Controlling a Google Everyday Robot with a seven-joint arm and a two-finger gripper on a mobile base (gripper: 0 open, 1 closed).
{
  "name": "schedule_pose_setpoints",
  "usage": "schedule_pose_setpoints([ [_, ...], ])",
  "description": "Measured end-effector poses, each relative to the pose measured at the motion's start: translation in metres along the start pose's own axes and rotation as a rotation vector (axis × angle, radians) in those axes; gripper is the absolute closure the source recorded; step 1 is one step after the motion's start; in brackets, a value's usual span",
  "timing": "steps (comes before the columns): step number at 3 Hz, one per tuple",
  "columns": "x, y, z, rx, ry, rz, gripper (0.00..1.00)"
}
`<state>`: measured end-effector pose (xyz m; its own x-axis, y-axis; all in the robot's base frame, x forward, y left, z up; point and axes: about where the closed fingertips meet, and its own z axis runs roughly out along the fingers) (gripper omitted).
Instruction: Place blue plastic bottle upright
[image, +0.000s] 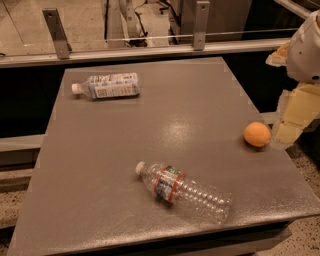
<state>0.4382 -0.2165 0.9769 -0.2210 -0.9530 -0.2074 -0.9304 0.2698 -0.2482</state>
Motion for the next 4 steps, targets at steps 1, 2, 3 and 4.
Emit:
schedule_pose_setpoints([
  [1,-0.006,-0.004,0.002,0.002,-0.01,-0.007,0.0],
  [2,-0.04,-0.029,0.013,0.01,-0.068,-0.047,0.0],
  [3,-0.094,-0.068,0.038,0.018,-0.137,-0.091,0.0],
  [4,-0.152,-0.093,0.064,-0.002,-0.218,-0.109,0.0],
])
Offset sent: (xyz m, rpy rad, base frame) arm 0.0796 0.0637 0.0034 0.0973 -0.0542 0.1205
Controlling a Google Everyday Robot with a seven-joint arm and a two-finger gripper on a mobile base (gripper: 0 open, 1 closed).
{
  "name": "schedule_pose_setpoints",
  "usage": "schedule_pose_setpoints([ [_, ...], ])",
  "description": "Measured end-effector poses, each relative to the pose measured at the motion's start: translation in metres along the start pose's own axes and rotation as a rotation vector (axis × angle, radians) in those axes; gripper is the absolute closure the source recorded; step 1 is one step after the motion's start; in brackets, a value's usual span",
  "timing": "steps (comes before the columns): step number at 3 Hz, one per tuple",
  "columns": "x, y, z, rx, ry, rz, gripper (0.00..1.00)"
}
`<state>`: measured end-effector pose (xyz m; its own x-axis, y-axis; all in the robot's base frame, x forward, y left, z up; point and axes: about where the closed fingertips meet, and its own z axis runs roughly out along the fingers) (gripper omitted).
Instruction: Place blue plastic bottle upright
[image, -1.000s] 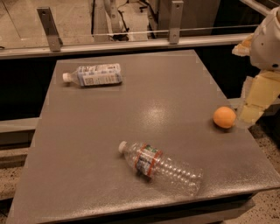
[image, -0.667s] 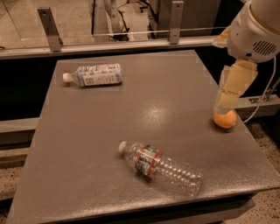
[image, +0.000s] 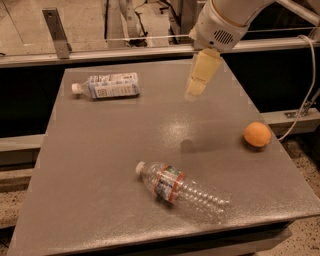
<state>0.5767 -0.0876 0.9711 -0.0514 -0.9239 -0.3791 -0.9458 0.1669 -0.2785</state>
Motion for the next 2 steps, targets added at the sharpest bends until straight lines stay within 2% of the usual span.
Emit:
schedule_pose_setpoints([
  [1,-0.001,0.0,0.0,0.0,-0.002,-0.001,0.0],
  [2,-0.031,-0.013,0.021,0.002,-0.08,0.009,0.0],
])
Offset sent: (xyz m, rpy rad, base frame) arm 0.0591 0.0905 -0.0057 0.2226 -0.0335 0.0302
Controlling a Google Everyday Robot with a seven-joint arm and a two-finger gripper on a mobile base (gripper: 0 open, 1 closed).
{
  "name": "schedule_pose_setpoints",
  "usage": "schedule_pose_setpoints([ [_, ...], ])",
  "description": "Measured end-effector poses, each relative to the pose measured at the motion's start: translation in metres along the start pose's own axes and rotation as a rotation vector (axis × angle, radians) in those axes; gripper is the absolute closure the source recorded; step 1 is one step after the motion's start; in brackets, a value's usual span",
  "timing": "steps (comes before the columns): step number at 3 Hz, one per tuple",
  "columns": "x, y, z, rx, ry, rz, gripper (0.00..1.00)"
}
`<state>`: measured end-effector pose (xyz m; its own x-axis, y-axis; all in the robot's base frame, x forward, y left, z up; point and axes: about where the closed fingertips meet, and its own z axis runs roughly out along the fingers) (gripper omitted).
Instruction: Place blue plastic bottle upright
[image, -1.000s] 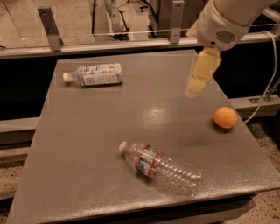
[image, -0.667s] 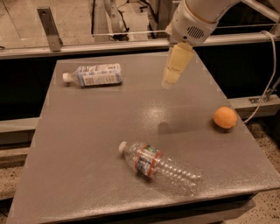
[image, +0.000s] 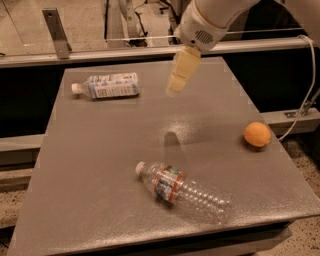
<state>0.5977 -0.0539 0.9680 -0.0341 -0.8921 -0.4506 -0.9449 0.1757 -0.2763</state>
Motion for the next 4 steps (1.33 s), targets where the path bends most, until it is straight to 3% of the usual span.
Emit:
schedule_pose_setpoints([
  [1,-0.053,-0.026,0.049,-0.005,-0.107,0.051,0.0],
  [2,-0.086,-0.043,0.082,-0.025,-0.142,0.108,0.0],
  [4,-0.144,-0.048,0.159,-0.121,-0.129,0.119,0.0],
])
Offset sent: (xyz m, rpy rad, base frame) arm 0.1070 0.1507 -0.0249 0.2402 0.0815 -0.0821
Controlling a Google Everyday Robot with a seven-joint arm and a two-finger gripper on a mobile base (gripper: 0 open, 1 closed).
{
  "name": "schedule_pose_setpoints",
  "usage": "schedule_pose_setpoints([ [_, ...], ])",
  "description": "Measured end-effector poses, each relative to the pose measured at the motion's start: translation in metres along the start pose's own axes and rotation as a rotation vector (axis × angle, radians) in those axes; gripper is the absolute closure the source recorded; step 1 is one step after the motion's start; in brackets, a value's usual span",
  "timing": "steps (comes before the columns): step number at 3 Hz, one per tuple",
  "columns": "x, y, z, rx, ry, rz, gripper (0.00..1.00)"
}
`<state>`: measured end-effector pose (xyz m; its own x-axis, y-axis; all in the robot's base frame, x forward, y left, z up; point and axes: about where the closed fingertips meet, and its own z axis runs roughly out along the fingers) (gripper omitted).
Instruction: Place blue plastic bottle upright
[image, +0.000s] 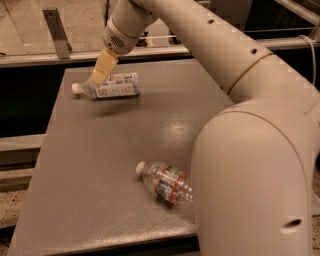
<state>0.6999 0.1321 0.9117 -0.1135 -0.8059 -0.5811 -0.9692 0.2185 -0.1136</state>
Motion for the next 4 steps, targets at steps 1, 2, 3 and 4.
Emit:
schedule_pose_setpoints([
  [1,-0.006,0.003,0.032,-0.024,0.062,-0.025,0.0],
  [2,0.004,0.007,0.052,-0.037,0.145,-0.049,0.0],
  [3,0.019,0.01,0.063,-0.044,0.216,-0.068,0.0],
  [4,0.028,0.008,0.064,-0.037,0.263,-0.084,0.17],
])
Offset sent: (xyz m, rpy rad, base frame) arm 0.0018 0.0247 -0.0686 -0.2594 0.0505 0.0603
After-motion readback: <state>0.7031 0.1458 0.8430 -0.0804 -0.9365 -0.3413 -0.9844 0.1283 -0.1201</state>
